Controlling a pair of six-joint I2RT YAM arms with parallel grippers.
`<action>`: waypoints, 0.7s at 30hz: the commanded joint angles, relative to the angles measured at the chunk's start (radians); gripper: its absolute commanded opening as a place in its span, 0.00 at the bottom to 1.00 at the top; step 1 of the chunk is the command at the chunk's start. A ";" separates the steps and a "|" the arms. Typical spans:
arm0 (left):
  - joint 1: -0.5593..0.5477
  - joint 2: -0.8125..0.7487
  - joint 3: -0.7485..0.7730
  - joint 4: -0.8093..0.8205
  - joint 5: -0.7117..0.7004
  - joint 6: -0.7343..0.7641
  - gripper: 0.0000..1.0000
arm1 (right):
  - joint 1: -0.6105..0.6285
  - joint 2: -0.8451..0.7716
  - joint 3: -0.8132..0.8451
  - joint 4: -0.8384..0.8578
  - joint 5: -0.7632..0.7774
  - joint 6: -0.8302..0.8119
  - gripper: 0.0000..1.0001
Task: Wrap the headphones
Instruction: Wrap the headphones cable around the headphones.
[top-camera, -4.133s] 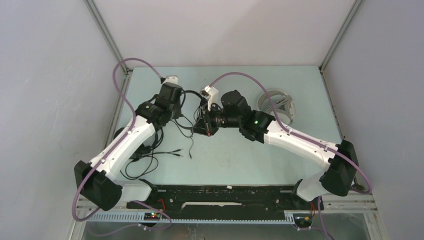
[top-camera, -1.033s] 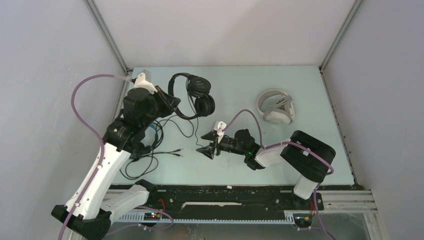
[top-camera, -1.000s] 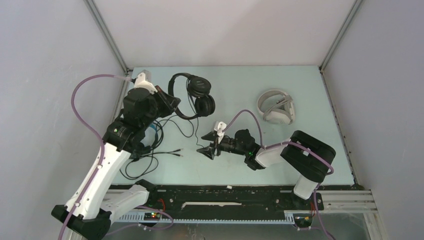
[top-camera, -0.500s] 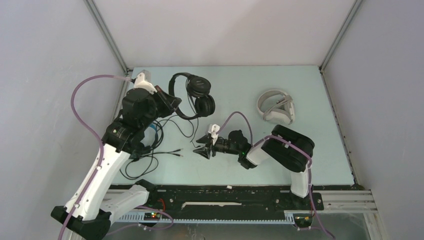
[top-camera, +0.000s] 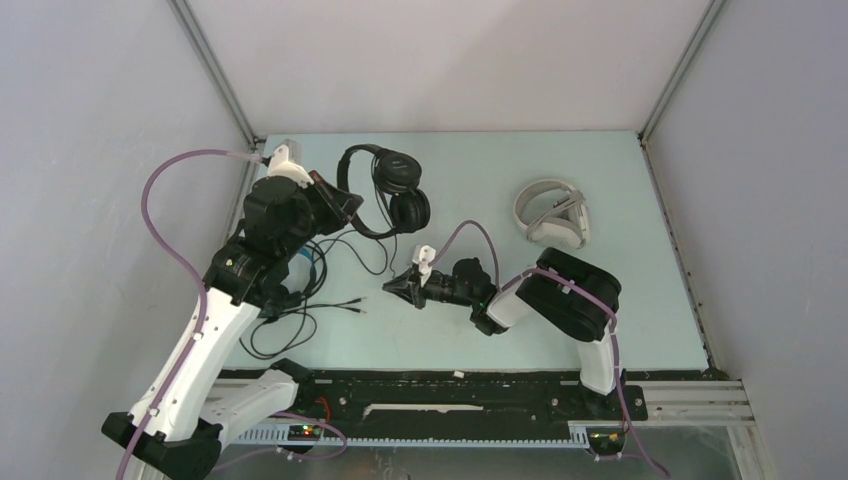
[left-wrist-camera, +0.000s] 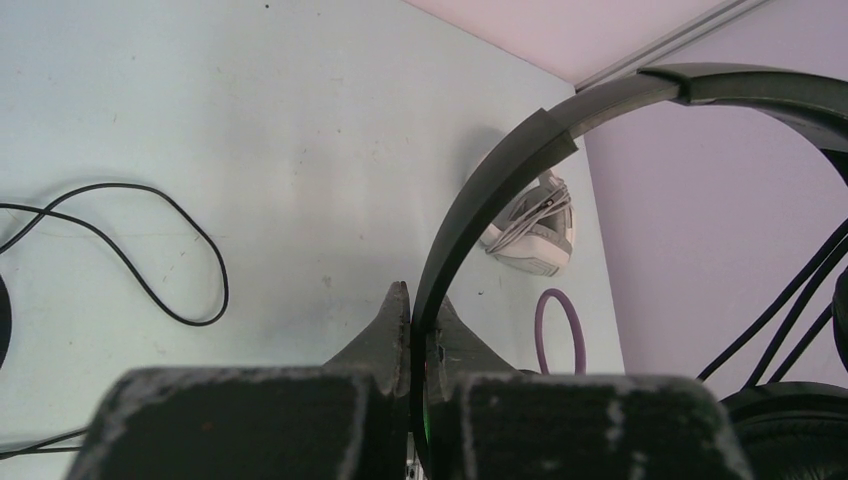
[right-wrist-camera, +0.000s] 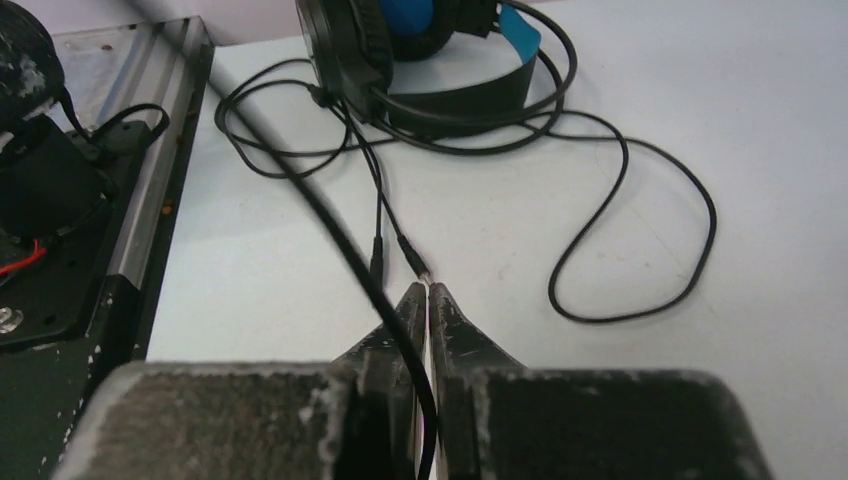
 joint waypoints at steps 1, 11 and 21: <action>0.004 -0.019 0.098 0.006 -0.026 0.037 0.00 | -0.027 0.005 -0.059 0.117 0.040 0.025 0.03; 0.059 -0.017 0.110 0.001 0.113 0.108 0.00 | -0.159 -0.037 -0.134 0.165 -0.047 0.132 0.00; 0.070 0.016 0.068 0.003 0.484 0.391 0.00 | -0.291 -0.206 -0.134 -0.024 -0.134 0.242 0.00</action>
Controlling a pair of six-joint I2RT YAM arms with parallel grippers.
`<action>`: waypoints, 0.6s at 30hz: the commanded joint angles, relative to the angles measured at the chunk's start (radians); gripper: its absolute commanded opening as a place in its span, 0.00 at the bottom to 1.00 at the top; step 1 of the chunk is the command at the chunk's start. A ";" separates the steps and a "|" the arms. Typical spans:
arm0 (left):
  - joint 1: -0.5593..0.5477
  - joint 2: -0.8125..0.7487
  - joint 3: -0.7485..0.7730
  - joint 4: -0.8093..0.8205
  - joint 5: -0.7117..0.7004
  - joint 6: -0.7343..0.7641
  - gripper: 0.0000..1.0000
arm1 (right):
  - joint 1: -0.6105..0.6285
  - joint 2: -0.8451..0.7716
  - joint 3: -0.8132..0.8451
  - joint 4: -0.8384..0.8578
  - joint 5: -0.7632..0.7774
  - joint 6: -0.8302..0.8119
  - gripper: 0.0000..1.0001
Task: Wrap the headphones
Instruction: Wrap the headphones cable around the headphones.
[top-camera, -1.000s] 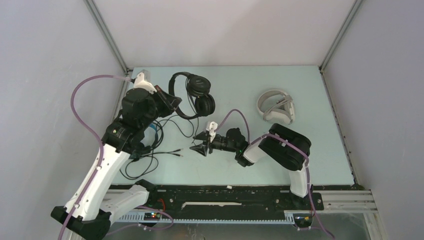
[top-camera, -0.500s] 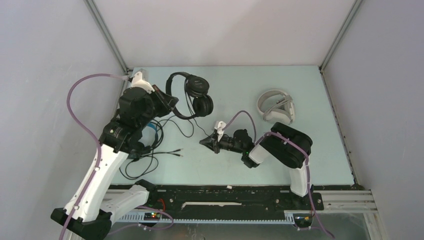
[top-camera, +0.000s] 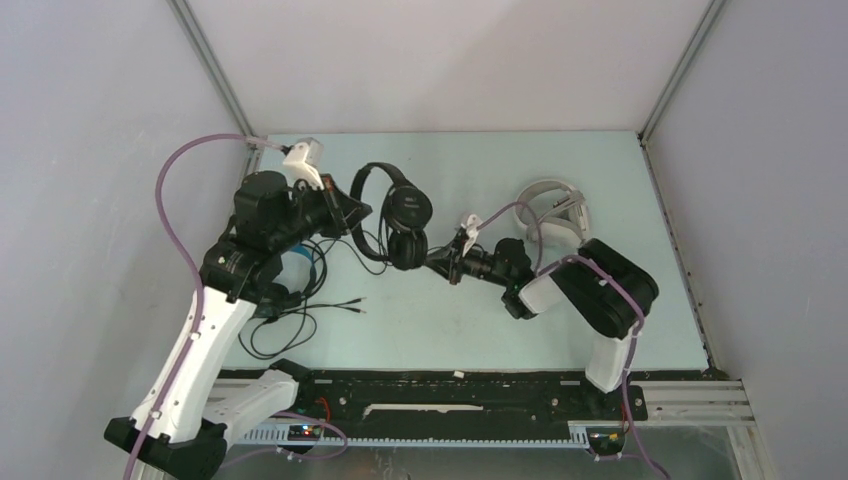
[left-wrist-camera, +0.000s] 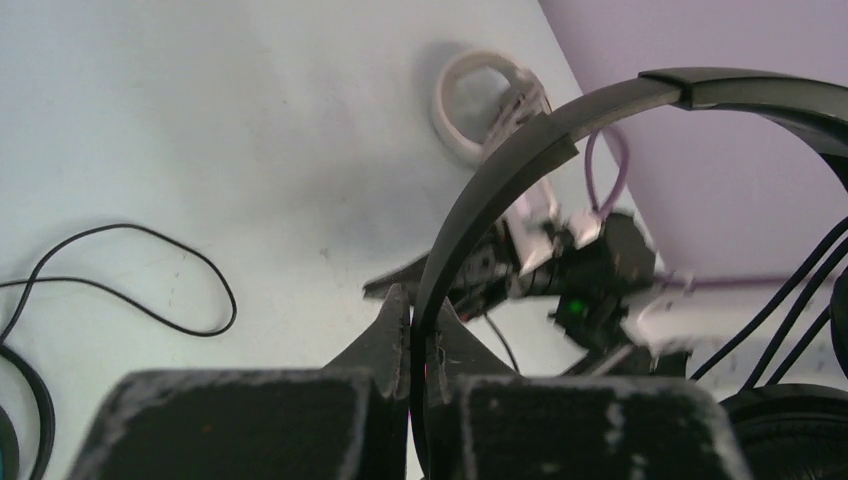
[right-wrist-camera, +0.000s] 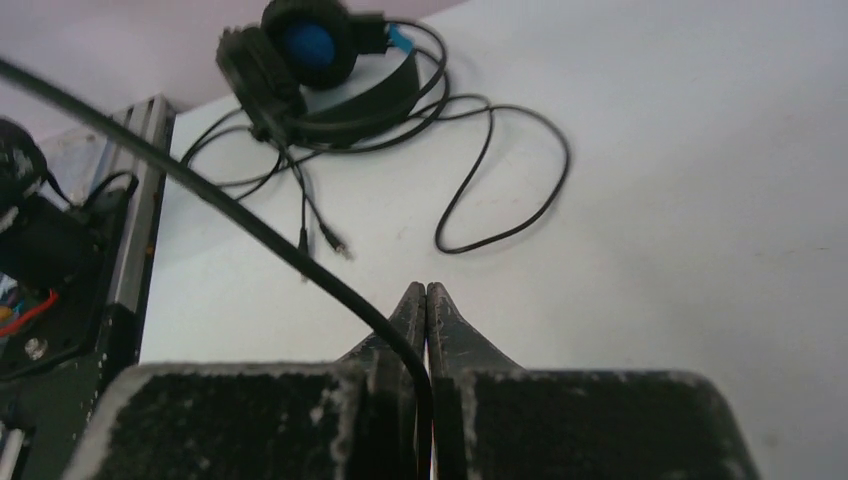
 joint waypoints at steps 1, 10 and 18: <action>0.007 0.016 0.015 0.038 0.241 0.181 0.00 | -0.077 -0.147 0.004 -0.152 -0.033 0.068 0.00; 0.005 0.038 -0.105 -0.019 0.013 0.479 0.00 | -0.180 -0.382 0.194 -0.875 -0.102 0.043 0.00; -0.024 0.050 -0.193 0.011 -0.034 0.719 0.00 | -0.180 -0.463 0.428 -1.345 -0.129 0.024 0.00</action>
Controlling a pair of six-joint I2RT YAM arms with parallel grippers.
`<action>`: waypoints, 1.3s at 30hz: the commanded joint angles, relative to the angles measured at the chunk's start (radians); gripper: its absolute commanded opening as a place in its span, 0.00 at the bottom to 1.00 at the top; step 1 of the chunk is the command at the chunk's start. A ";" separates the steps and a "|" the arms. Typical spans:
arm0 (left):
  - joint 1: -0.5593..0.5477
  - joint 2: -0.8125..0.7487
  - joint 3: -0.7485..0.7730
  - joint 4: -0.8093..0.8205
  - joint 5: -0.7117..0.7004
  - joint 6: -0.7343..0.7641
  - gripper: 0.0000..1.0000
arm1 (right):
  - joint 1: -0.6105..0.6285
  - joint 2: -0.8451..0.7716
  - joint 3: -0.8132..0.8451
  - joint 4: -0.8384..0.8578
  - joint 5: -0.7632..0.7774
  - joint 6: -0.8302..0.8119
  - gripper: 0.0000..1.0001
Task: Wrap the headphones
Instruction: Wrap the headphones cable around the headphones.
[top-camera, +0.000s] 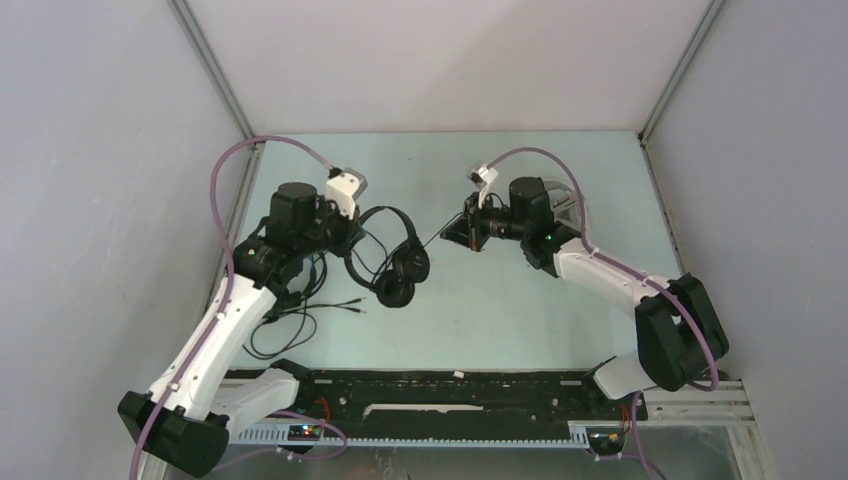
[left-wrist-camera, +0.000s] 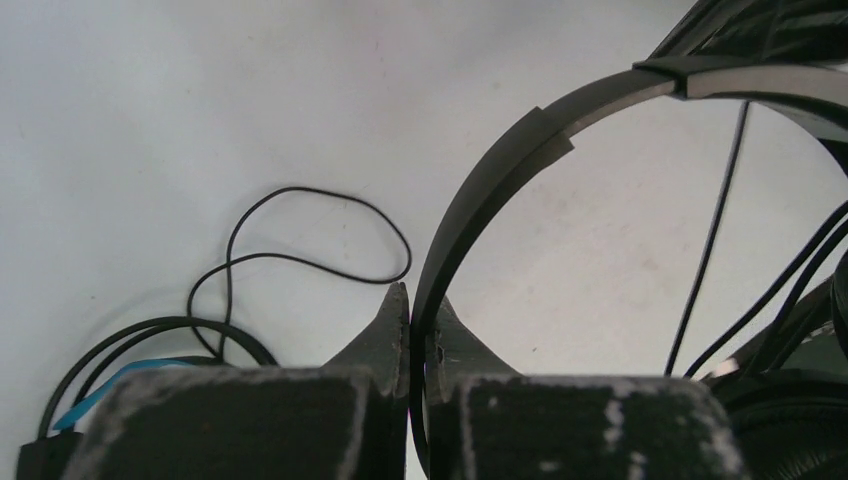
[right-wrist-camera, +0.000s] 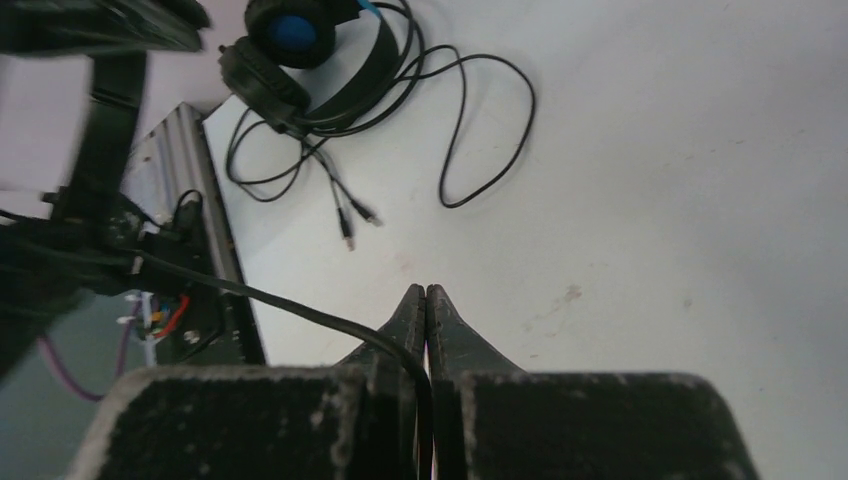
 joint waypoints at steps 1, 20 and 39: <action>-0.028 -0.004 -0.060 0.050 -0.083 0.180 0.00 | -0.005 -0.049 0.151 -0.345 -0.038 -0.007 0.00; -0.176 -0.040 -0.152 0.232 -0.470 0.389 0.00 | 0.089 -0.110 0.274 -0.378 -0.272 0.239 0.00; -0.199 -0.054 -0.143 0.332 -0.728 0.264 0.00 | 0.276 0.097 0.614 -0.441 -0.028 0.388 0.07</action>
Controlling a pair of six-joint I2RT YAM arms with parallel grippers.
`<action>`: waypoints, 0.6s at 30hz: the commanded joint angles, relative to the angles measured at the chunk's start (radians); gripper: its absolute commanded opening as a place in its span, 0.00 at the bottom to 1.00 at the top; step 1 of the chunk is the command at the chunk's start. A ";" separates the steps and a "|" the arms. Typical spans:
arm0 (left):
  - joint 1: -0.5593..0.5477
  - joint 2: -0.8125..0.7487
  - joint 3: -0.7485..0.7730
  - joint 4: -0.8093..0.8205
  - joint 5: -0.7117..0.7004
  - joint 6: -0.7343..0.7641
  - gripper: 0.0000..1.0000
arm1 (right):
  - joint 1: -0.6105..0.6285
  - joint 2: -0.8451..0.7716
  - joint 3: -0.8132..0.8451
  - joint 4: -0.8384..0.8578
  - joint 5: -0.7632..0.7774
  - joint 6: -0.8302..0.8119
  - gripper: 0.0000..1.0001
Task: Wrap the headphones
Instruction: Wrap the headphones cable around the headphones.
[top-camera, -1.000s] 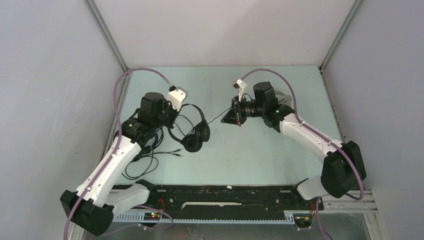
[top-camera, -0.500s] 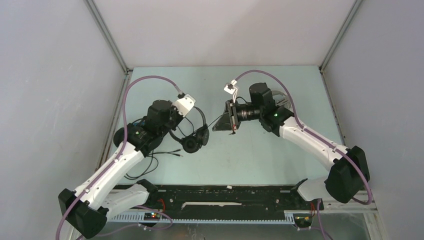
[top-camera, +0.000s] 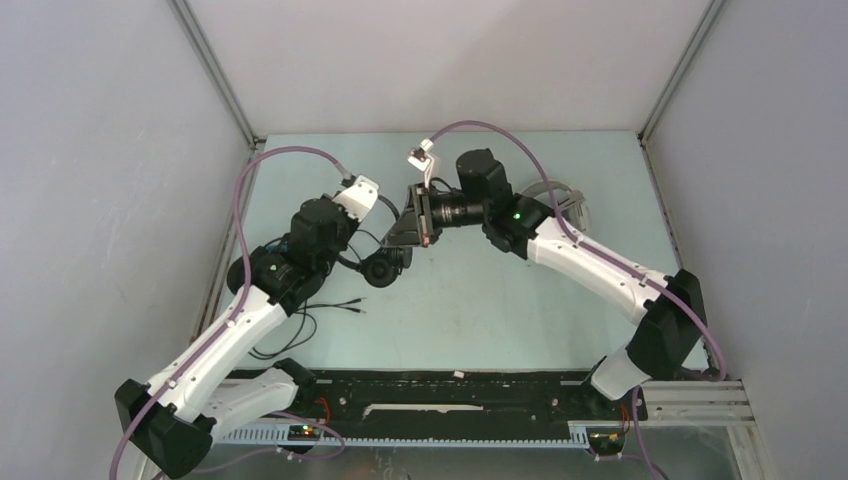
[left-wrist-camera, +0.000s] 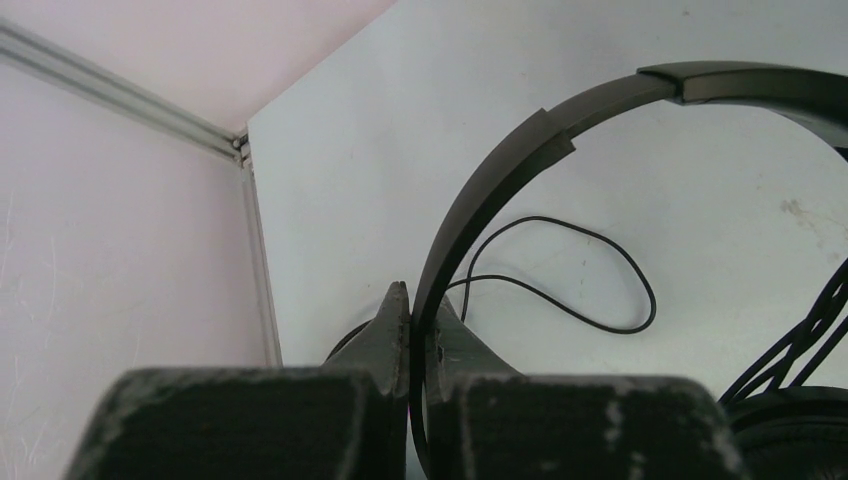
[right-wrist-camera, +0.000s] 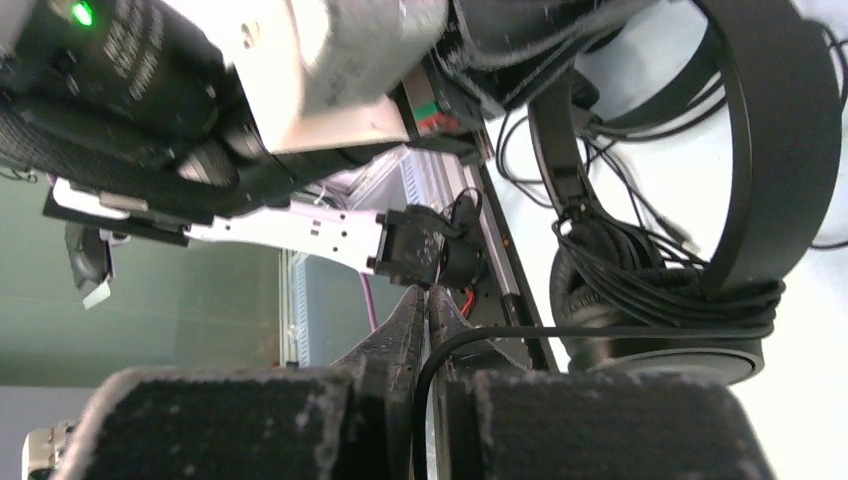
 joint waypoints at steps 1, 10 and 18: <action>-0.004 -0.016 0.021 0.047 -0.130 -0.072 0.00 | 0.027 0.047 0.179 -0.095 0.095 -0.032 0.07; -0.004 0.013 0.139 -0.026 -0.299 -0.373 0.00 | 0.100 0.131 0.409 -0.438 0.314 -0.179 0.14; -0.004 -0.015 0.123 0.035 -0.327 -0.585 0.00 | 0.109 0.111 0.414 -0.469 0.367 -0.180 0.20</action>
